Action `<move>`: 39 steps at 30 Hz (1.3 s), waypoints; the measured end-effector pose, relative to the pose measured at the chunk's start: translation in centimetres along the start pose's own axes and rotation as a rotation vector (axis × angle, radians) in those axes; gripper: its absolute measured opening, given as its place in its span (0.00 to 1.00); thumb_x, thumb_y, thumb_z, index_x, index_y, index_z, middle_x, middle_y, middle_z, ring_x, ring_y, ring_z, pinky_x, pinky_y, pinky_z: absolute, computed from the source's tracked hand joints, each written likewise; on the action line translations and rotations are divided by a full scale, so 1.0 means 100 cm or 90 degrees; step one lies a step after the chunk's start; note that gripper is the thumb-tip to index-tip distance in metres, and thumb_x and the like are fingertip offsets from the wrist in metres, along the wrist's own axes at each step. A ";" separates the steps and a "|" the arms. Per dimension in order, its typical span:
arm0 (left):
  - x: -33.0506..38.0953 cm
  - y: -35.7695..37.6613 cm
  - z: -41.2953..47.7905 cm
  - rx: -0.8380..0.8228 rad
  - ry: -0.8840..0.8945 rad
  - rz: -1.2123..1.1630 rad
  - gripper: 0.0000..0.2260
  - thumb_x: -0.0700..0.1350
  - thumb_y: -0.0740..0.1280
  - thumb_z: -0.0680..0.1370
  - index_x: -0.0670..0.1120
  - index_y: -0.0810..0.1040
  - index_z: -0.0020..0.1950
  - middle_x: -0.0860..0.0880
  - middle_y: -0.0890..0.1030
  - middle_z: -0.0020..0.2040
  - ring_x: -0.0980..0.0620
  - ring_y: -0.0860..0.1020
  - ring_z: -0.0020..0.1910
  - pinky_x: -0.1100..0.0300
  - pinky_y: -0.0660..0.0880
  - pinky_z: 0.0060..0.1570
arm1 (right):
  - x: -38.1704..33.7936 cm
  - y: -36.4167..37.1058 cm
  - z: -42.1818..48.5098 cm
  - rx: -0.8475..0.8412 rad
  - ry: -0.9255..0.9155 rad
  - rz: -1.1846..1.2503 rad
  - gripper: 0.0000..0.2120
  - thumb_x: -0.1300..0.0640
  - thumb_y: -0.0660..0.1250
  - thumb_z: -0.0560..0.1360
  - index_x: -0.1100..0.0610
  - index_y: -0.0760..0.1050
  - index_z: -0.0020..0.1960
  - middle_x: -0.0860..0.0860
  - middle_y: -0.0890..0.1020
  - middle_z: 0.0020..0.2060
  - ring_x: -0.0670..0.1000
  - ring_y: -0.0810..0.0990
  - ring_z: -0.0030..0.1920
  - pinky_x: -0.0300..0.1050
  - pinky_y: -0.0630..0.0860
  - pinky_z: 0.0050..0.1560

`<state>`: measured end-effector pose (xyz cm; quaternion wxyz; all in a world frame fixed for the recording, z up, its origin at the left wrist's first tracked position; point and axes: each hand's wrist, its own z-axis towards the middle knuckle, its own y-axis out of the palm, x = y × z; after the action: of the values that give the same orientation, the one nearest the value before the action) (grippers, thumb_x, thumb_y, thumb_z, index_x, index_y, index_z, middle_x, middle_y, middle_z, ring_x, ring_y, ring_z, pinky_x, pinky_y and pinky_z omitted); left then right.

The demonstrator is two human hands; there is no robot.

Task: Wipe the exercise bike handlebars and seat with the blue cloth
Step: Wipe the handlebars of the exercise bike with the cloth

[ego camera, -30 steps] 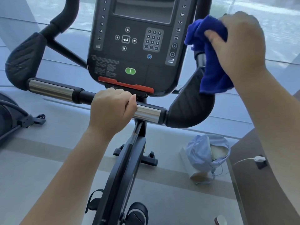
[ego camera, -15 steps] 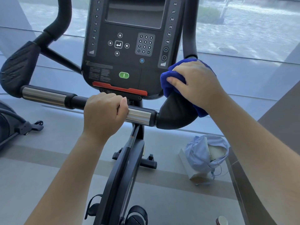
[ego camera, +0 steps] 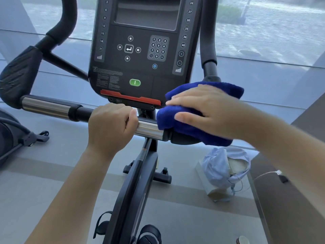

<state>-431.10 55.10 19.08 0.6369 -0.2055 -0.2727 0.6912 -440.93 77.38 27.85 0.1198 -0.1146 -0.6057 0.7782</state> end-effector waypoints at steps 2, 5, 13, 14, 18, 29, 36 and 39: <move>-0.001 0.001 -0.001 0.001 -0.001 -0.001 0.20 0.44 0.53 0.78 0.43 0.70 0.28 0.49 0.67 0.24 0.48 0.64 0.26 0.57 0.56 0.31 | 0.022 -0.004 0.004 0.016 -0.002 -0.027 0.24 0.34 0.52 0.73 0.42 0.73 0.61 0.38 0.76 0.59 0.43 0.69 0.62 0.45 0.59 0.66; -0.001 0.001 0.000 -0.004 -0.013 -0.005 0.21 0.45 0.52 0.79 0.43 0.70 0.27 0.49 0.67 0.24 0.48 0.64 0.26 0.57 0.56 0.31 | 0.037 0.001 0.017 0.107 0.044 -0.014 0.20 0.36 0.55 0.72 0.48 0.78 0.49 0.44 0.79 0.47 0.49 0.73 0.50 0.48 0.68 0.57; 0.001 0.003 -0.002 0.002 -0.022 -0.007 0.21 0.46 0.51 0.79 0.42 0.71 0.28 0.48 0.68 0.24 0.47 0.66 0.26 0.57 0.59 0.31 | -0.007 0.028 0.009 0.311 0.171 -0.106 0.15 0.42 0.59 0.73 0.53 0.76 0.42 0.47 0.77 0.39 0.54 0.72 0.45 0.49 0.65 0.51; 0.000 0.003 -0.002 0.002 -0.024 -0.002 0.21 0.46 0.51 0.79 0.42 0.71 0.28 0.48 0.69 0.24 0.46 0.66 0.27 0.56 0.59 0.31 | -0.017 0.033 0.004 0.335 0.169 -0.118 0.15 0.42 0.59 0.74 0.53 0.75 0.42 0.48 0.77 0.39 0.55 0.72 0.44 0.50 0.67 0.50; 0.000 0.005 -0.003 0.002 -0.024 0.011 0.20 0.46 0.51 0.79 0.42 0.71 0.29 0.47 0.70 0.25 0.46 0.66 0.28 0.57 0.58 0.32 | -0.047 0.058 -0.023 0.440 0.139 -0.163 0.17 0.44 0.62 0.76 0.56 0.75 0.37 0.51 0.75 0.34 0.56 0.72 0.37 0.52 0.69 0.46; 0.006 0.003 -0.003 -0.004 -0.036 0.001 0.21 0.45 0.50 0.79 0.43 0.73 0.30 0.47 0.70 0.25 0.47 0.66 0.28 0.56 0.59 0.34 | 0.041 0.021 -0.009 0.493 0.278 -0.086 0.15 0.46 0.64 0.73 0.58 0.72 0.40 0.55 0.75 0.36 0.59 0.73 0.41 0.53 0.70 0.41; 0.011 0.000 -0.001 -0.052 -0.059 0.019 0.23 0.46 0.49 0.80 0.42 0.75 0.32 0.47 0.72 0.27 0.46 0.69 0.29 0.52 0.67 0.33 | 0.048 0.012 0.021 0.411 0.278 -0.103 0.18 0.40 0.58 0.76 0.55 0.74 0.46 0.51 0.77 0.43 0.57 0.73 0.48 0.50 0.66 0.47; 0.014 -0.008 0.001 -0.093 -0.078 0.010 0.24 0.48 0.48 0.80 0.42 0.78 0.34 0.48 0.75 0.29 0.46 0.72 0.31 0.51 0.70 0.37 | 0.032 0.018 0.013 0.358 0.093 -0.106 0.20 0.39 0.56 0.76 0.53 0.78 0.48 0.49 0.79 0.42 0.55 0.74 0.46 0.49 0.65 0.49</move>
<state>-430.73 56.51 19.73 0.5966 -0.2107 -0.3594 0.6859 -444.49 76.78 26.26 0.2534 -0.0830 -0.3635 0.8926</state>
